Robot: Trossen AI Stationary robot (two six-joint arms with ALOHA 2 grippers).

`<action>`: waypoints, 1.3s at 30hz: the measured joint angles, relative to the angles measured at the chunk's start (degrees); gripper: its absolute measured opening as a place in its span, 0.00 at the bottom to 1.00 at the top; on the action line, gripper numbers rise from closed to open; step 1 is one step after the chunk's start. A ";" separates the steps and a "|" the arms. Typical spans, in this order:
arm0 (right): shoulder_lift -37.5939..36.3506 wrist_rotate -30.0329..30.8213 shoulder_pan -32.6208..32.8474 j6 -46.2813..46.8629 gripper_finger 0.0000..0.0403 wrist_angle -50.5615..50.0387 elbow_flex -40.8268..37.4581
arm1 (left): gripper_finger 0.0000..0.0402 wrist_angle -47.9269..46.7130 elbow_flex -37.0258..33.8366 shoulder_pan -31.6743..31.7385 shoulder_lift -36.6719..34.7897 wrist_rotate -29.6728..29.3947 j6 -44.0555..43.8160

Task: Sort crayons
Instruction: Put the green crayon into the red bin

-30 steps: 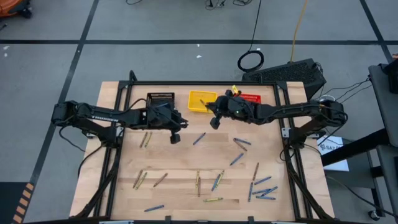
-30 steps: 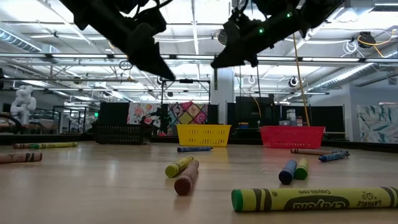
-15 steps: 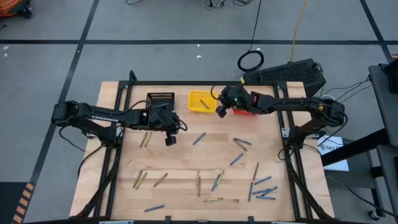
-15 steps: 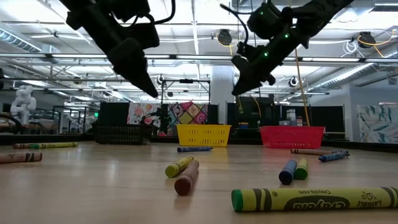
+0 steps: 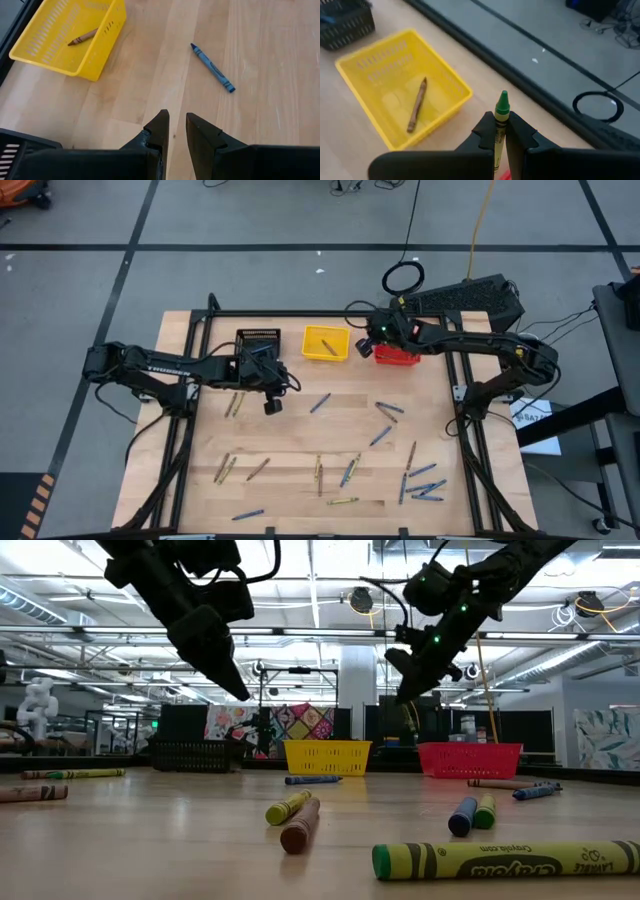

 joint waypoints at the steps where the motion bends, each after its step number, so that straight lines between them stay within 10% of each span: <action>1: -0.76 0.12 -0.15 -0.04 0.00 -0.25 0.00 | 0.16 -0.12 0.00 0.00 0.00 0.00 -0.02; 14: -10.01 1.26 -2.25 4.08 0.00 -16.96 0.01 | 0.16 -0.89 -0.02 0.00 0.00 0.00 -0.07; 39: 0.09 -3.42 -5.09 -4.86 0.00 -27.16 0.01 | 0.16 -0.97 -0.02 0.02 0.00 -0.21 -0.02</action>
